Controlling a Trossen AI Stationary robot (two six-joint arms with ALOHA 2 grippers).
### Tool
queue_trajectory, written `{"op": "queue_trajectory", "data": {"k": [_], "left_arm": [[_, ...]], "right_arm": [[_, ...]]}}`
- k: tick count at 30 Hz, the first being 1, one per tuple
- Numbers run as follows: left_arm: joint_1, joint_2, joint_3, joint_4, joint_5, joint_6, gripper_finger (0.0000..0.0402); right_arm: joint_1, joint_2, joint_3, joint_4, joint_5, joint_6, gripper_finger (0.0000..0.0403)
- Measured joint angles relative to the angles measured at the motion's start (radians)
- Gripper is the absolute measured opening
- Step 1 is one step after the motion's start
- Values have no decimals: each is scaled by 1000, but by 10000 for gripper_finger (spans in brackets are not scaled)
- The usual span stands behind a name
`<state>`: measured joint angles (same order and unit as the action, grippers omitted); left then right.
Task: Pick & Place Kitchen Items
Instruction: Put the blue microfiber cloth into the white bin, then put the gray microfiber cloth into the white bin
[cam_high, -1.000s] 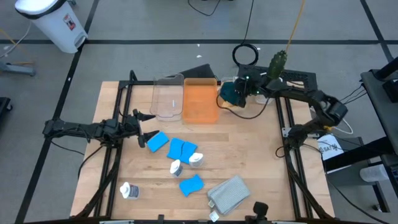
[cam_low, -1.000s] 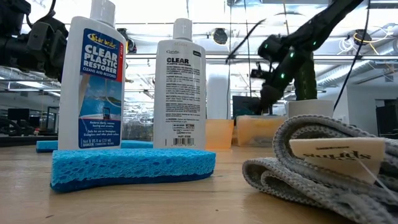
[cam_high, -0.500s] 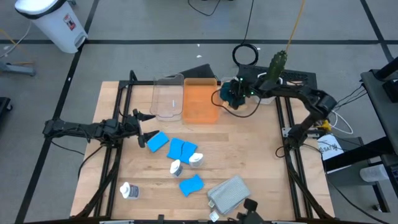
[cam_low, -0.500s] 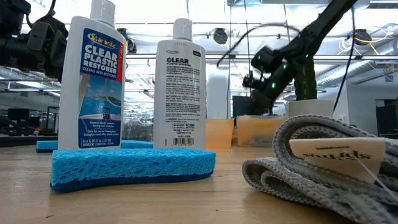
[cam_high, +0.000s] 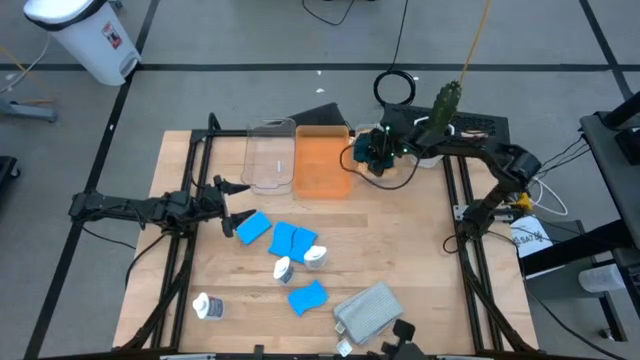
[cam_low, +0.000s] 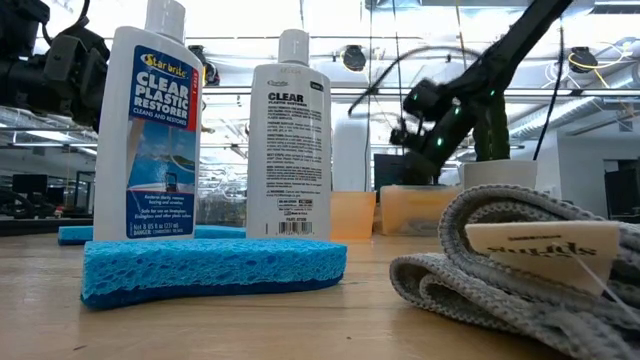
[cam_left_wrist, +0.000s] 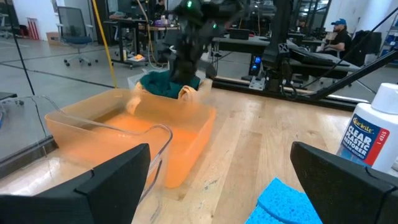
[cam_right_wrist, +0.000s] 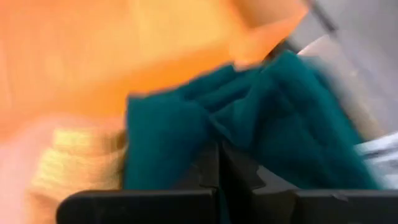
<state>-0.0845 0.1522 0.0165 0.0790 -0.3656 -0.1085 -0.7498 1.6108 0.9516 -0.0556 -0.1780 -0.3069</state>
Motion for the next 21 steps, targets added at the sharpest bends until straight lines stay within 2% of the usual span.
{"op": "queue_trajectory", "data": {"k": [8, 12, 17, 21], "left_arm": [[0, 0, 0, 0, 0, 0, 395], [0, 0, 0, 0, 0, 0, 395], [0, 0, 0, 0, 0, 0, 395], [0, 0, 0, 0, 0, 0, 395]], "right_arm": [[30, -213, 0, -55, -4, 63, 0], [82, -317, 1, -146, -4, 129, 0], [221, -436, 1, -310, -9, 167, 2], [376, -514, -10, -412, -8, 227, 24]]}}
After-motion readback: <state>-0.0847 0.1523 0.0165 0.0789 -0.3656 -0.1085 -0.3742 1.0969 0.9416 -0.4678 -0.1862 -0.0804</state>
